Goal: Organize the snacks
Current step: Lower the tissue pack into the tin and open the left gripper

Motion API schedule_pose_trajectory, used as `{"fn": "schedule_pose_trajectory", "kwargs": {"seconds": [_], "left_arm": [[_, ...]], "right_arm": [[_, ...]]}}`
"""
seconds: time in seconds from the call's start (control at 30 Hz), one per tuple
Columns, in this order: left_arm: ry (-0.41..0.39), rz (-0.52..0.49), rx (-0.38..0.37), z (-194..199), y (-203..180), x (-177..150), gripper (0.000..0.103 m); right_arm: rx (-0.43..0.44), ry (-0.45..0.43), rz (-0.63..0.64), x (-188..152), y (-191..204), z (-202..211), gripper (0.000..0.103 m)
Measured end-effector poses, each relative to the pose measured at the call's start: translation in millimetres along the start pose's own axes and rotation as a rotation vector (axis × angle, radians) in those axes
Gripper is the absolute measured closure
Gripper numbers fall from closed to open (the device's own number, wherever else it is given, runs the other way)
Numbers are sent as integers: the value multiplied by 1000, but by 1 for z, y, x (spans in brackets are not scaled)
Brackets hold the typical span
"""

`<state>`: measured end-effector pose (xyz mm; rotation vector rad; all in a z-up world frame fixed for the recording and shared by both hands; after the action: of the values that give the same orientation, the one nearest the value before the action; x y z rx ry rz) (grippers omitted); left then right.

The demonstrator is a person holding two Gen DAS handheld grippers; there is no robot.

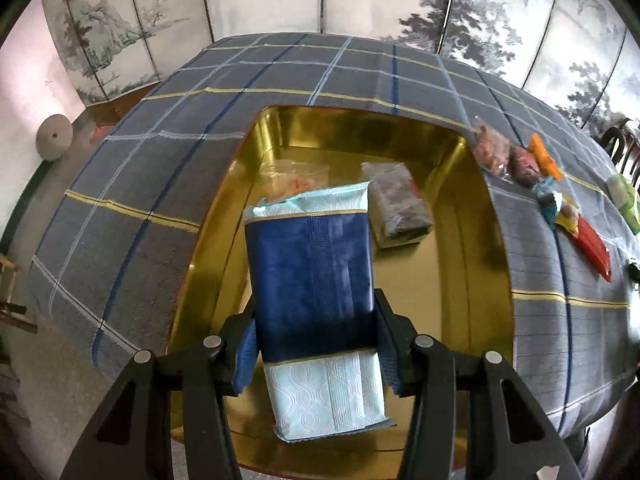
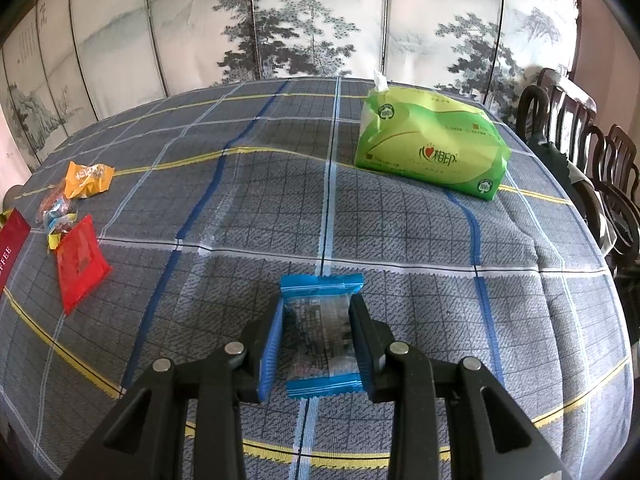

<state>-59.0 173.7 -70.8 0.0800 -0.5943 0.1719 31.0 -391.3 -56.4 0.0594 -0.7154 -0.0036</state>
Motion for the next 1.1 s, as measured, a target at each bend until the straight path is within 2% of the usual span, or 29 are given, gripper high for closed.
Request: {"fn": "schedule_pose_trajectory", "kwargs": {"seconds": [0.5,0.53,0.63,0.7,0.87,1.1], "left_arm": [[-1,14,50,-14,16,-5,54],[-8,15,56,-14,16,-5,53],[-37,13,88,-9,14,-5,40],[-54,16,82,-5,14,-5,34],[-113,35,151,16,8,-8,27],[-151,100,158,50,6,-23,24]], "right_arm": [[-7,1,6,-1,-1,1,70],[-7,1,6,-1,-3,1,70],[-8,1,6,-1,-1,1,70],[-8,1,6,0,0,1,70],[-8,1,6,0,1,1,70],[-13,-1,51,-6,4,7,71]]}}
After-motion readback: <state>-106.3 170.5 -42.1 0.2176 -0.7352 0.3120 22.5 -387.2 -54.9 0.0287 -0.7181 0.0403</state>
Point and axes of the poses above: each gripper's, at about its wrist camera, not at the fingertips, and z roughly against the way its jaws point, y to its left, x to its top, the point moved 2 cm from there along -z, roughly the way its jaws point, and after that the axes turned 2 degrees about -z, right-handed, at the moved point
